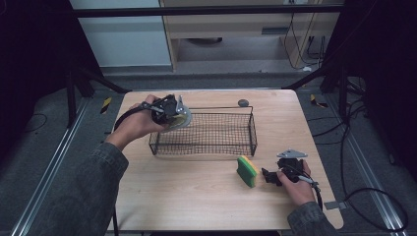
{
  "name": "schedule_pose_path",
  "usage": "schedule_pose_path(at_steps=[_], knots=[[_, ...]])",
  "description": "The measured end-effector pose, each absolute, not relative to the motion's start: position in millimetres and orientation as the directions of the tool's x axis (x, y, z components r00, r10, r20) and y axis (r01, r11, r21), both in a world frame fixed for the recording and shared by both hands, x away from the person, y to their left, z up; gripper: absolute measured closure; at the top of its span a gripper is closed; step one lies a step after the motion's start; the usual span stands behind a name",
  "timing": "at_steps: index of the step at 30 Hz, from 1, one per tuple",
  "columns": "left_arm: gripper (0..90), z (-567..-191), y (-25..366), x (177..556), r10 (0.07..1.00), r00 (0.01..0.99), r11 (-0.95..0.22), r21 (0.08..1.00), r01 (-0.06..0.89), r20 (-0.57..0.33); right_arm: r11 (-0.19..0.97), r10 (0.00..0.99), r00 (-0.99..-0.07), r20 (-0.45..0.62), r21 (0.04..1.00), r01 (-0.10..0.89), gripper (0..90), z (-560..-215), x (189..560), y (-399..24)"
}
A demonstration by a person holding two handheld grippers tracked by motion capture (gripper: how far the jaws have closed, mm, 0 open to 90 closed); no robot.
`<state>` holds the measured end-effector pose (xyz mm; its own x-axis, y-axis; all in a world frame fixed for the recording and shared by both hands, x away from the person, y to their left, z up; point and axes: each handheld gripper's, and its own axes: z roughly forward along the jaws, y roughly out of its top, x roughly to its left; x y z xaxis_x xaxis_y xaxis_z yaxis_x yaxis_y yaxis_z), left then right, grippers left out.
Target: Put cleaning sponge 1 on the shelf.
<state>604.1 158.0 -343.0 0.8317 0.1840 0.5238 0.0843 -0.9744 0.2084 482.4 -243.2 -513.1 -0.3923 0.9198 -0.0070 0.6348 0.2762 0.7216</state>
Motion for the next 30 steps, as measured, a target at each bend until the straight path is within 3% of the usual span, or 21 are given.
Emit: schedule_pose_path(at_steps=[30], knots=[[70.0,-365,165,606,0.115,0.878,-0.982,0.184,0.031,0.464,0.276,0.920,-0.391,-0.007,0.722,0.635,0.6,-513,482,-243]])
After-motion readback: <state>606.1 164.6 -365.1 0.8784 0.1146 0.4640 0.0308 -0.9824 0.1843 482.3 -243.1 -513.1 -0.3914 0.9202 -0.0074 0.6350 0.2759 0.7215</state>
